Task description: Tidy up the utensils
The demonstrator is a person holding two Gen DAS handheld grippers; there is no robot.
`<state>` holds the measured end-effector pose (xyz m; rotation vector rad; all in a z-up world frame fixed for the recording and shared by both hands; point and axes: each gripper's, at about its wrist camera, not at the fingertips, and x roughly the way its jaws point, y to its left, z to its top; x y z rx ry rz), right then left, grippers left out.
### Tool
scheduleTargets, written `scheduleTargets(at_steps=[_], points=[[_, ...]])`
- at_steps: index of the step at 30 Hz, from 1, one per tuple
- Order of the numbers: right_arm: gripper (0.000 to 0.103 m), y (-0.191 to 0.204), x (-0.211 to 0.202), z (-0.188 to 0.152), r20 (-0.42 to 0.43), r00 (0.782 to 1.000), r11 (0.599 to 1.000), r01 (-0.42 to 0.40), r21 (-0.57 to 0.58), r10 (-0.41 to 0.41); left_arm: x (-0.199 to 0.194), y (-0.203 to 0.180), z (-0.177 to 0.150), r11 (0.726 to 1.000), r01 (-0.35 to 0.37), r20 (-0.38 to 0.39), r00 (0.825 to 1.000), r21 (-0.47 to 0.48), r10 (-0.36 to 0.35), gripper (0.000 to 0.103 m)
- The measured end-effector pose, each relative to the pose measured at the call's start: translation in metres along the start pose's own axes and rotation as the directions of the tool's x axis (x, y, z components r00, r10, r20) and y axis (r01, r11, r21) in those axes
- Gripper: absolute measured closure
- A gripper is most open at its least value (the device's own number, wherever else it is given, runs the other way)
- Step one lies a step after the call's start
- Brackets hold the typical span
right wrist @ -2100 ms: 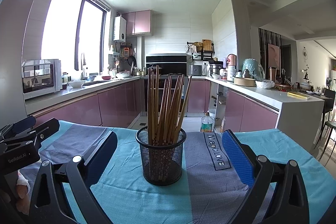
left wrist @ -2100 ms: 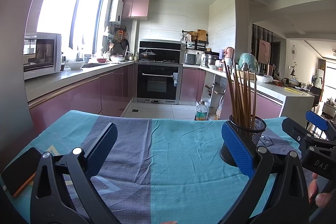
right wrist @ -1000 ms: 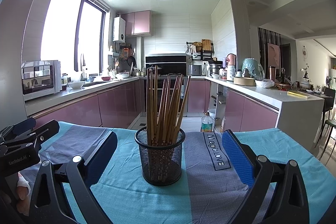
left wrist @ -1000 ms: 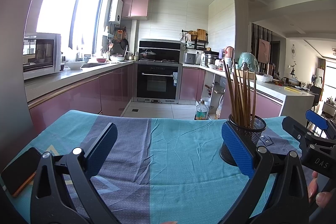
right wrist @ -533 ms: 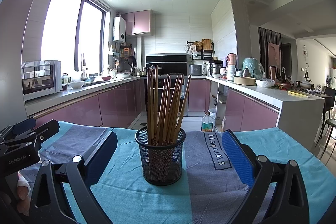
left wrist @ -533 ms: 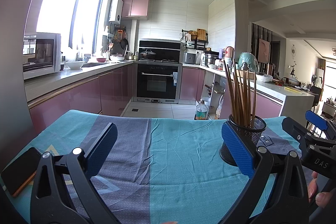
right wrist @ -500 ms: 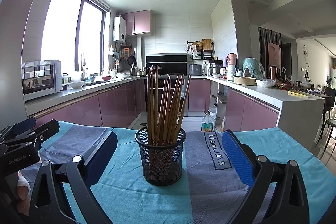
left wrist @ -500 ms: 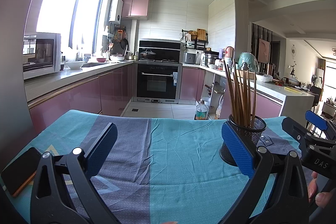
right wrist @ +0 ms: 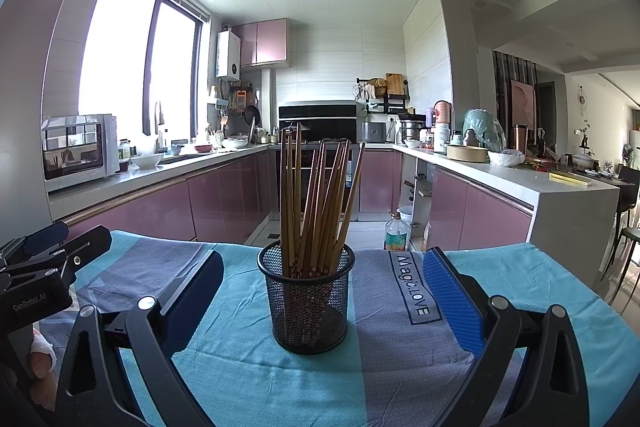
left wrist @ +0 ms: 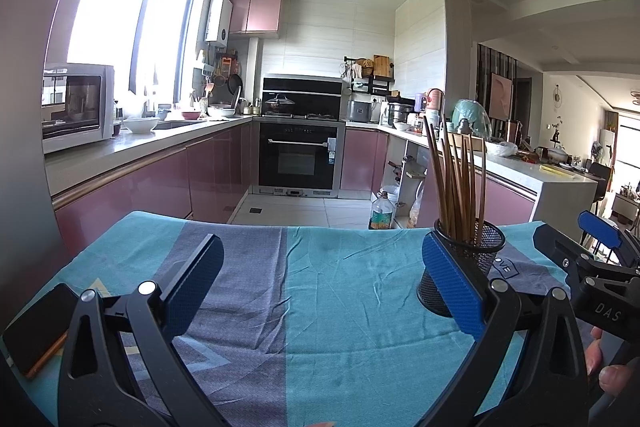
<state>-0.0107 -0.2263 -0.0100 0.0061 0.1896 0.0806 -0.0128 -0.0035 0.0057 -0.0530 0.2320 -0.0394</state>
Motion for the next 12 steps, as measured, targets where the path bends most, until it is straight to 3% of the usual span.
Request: scheduleTargets(at_steps=[4,7,12], points=[[0.006,0.000,0.002,0.000,-0.008,1.000,1.000,-0.007,-0.001,0.007,-0.001,-0.002,0.001,1.000,0.003,-0.005,1.000,0.012,-0.003,0.005],[0.006,-0.006,0.007,0.000,-0.034,0.999,1.000,-0.025,0.009,0.026,0.008,0.000,0.001,1.000,0.007,-0.058,0.998,0.004,-0.007,0.005],[0.006,-0.040,0.029,-0.005,-0.163,0.986,0.999,0.038,-0.008,-0.039,0.029,0.019,-0.004,0.999,-0.021,-0.164,0.986,-0.024,0.017,0.005]])
